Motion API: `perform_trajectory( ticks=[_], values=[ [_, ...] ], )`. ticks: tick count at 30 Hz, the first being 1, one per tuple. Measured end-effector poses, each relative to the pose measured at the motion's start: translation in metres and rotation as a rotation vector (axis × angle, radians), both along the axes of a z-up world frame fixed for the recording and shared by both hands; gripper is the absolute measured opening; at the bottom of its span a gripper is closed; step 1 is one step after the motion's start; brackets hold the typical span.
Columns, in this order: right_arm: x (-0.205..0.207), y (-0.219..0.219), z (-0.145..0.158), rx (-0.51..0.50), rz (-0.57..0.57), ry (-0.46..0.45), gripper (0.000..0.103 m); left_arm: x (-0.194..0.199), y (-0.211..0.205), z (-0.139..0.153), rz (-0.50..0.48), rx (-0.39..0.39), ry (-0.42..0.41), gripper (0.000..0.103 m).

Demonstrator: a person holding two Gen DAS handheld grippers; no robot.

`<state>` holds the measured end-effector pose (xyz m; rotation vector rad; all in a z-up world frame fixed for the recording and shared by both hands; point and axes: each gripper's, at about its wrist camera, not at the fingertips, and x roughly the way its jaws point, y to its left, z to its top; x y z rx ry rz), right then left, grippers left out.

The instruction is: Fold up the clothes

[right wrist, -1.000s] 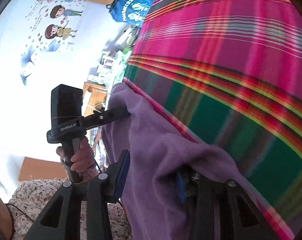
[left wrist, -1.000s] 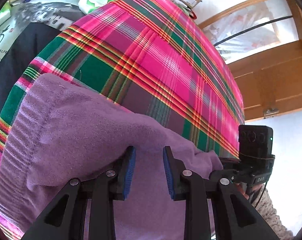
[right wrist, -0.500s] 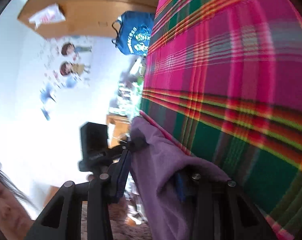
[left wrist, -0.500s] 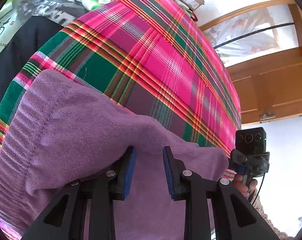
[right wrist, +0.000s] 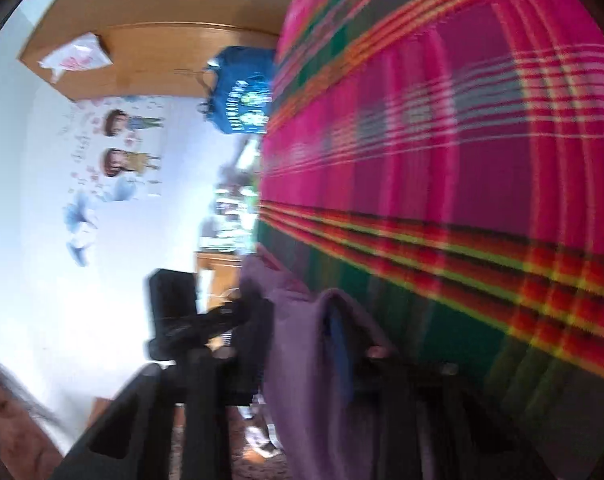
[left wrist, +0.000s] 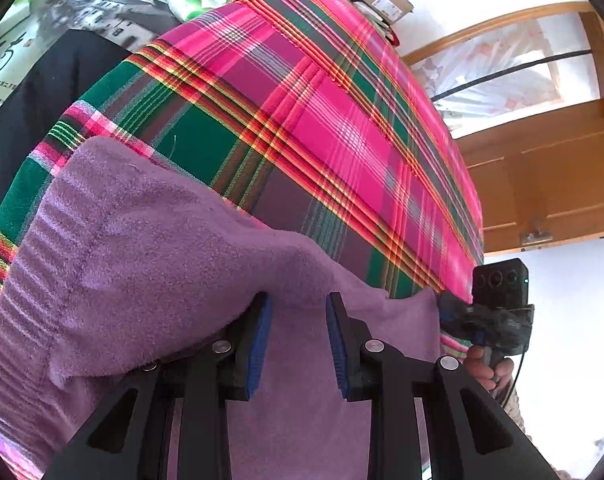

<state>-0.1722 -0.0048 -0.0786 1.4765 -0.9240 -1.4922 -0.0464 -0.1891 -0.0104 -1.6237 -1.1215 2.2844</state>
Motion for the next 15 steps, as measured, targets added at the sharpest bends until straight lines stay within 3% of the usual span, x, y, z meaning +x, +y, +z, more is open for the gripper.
perform_trajectory(
  ticks=[6, 15],
  values=[
    [0.001, -0.004, 0.002, 0.034, 0.024, 0.031, 0.005, -0.006, 0.003, -0.001, 0.019, -0.004, -0.005, 0.029],
    [0.013, 0.005, 0.026, 0.186, 0.009, 0.22, 0.003, -0.009, -0.001, -0.006, 0.062, 0.028, -0.005, 0.029]
  ],
)
